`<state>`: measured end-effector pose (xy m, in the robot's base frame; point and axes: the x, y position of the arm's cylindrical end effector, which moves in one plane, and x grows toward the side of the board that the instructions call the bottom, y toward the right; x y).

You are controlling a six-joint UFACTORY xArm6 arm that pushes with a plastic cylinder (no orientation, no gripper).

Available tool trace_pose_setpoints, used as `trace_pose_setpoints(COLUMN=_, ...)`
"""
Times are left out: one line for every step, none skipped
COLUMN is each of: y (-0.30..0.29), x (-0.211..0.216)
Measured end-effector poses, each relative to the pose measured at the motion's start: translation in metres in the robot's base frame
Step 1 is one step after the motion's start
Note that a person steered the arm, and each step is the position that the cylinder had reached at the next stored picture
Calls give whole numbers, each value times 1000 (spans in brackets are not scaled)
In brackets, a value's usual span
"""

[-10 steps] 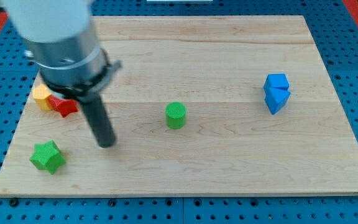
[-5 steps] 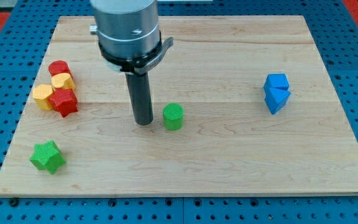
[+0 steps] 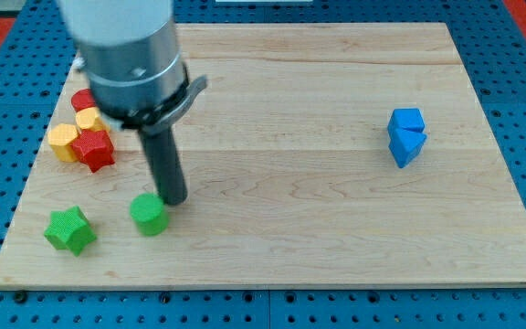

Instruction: Move the green circle towards the green star

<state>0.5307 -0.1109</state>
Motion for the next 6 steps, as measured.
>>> trace_pose_setpoints(y=41, x=11)
trace_pose_setpoints(y=45, x=45)
trace_pose_setpoints(y=-4, x=46)
trace_pose_setpoints(y=-19, x=43)
trace_pose_setpoints(y=-13, x=38)
trace_pose_setpoints(y=-13, x=19)
